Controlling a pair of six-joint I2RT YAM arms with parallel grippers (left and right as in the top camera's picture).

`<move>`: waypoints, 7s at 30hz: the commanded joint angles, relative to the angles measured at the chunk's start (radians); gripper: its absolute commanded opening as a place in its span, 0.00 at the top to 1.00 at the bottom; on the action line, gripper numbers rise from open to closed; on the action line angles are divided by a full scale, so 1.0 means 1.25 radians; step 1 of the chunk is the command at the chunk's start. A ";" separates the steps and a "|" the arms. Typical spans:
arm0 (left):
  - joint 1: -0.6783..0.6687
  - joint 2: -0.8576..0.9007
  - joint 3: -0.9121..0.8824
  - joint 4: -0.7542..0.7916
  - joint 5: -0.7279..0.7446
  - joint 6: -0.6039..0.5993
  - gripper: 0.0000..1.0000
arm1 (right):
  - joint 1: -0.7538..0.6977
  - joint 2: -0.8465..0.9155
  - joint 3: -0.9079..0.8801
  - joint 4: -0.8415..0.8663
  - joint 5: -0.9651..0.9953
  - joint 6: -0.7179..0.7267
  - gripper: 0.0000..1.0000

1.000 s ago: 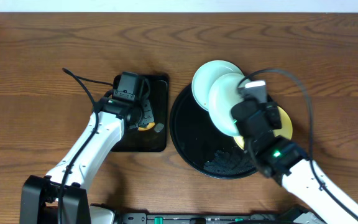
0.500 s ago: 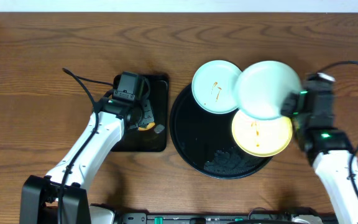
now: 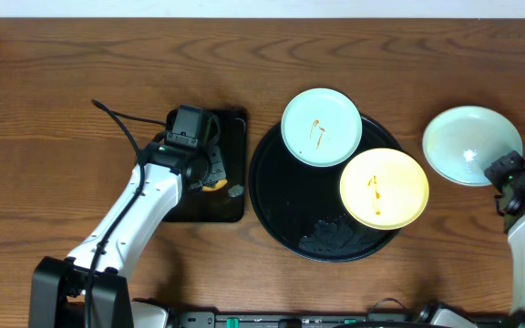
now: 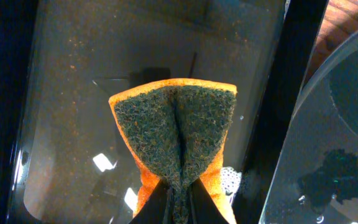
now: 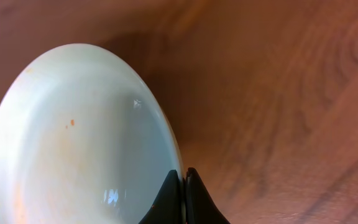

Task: Clean dirty plates on tray and stack at the side
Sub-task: 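Set the pale green plate on the table right of the tray, then grip the rim of the yellow plate with the right gripper, then scrub the yellow plate with the sponge in the left gripper, then lift the yellow plate toward the side plate with the right gripper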

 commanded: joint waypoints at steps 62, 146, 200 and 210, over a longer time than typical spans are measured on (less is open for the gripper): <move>0.001 0.001 0.002 0.000 0.040 0.014 0.93 | 0.365 0.139 0.007 -0.411 -0.323 -0.217 0.99; -0.374 0.186 0.004 0.294 -0.174 0.017 0.90 | 0.718 0.356 0.007 -0.112 -0.273 0.070 0.99; 0.219 0.081 0.002 0.126 0.571 0.297 0.92 | 0.688 -0.124 0.010 -0.046 0.616 -0.242 0.99; 0.324 0.215 0.002 0.170 0.823 0.301 0.93 | 0.675 -0.123 0.010 0.100 0.766 -0.363 0.99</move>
